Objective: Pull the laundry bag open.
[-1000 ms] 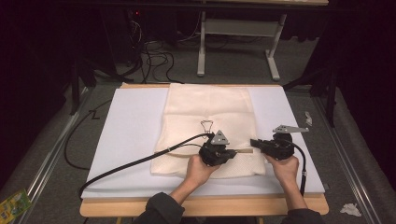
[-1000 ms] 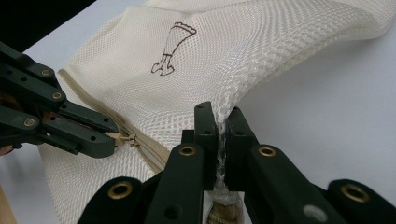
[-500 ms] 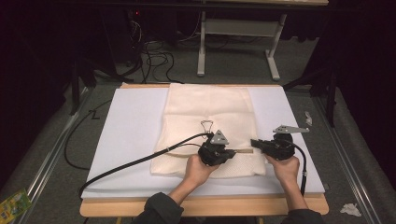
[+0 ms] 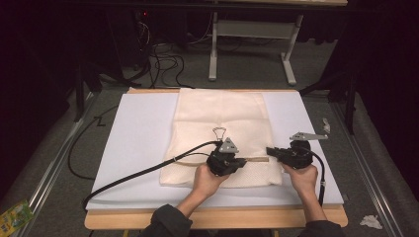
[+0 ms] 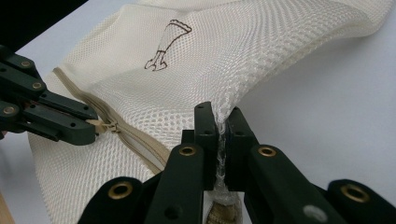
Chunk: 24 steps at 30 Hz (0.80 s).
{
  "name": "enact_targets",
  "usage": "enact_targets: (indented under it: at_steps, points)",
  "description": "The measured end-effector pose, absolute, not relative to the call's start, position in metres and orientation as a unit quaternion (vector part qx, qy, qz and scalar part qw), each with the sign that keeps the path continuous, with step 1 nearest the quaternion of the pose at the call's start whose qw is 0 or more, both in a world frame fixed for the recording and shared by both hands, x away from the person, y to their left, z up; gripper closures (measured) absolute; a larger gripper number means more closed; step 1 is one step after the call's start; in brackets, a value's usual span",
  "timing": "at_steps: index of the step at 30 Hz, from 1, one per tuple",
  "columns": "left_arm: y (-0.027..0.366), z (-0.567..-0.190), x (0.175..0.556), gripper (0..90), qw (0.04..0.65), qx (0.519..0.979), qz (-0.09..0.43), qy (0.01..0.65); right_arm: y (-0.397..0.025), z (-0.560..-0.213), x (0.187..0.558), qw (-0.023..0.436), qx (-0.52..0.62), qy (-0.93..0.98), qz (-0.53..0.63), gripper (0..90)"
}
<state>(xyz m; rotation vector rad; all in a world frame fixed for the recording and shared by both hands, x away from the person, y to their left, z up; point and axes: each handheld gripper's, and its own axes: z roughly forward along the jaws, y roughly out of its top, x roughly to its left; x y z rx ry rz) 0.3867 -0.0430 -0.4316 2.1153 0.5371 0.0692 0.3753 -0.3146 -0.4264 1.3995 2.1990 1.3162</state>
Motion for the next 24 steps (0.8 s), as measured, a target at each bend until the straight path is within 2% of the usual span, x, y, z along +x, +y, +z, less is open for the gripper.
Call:
enact_targets:
  at_steps: [24]
  points:
    - [-0.023, -0.433, 0.390, 87.1, 0.476, 0.846, 0.027, 0.238, -0.312, -0.428, 0.377, 0.126, 0.475, 0.751, 0.441, 87.7]
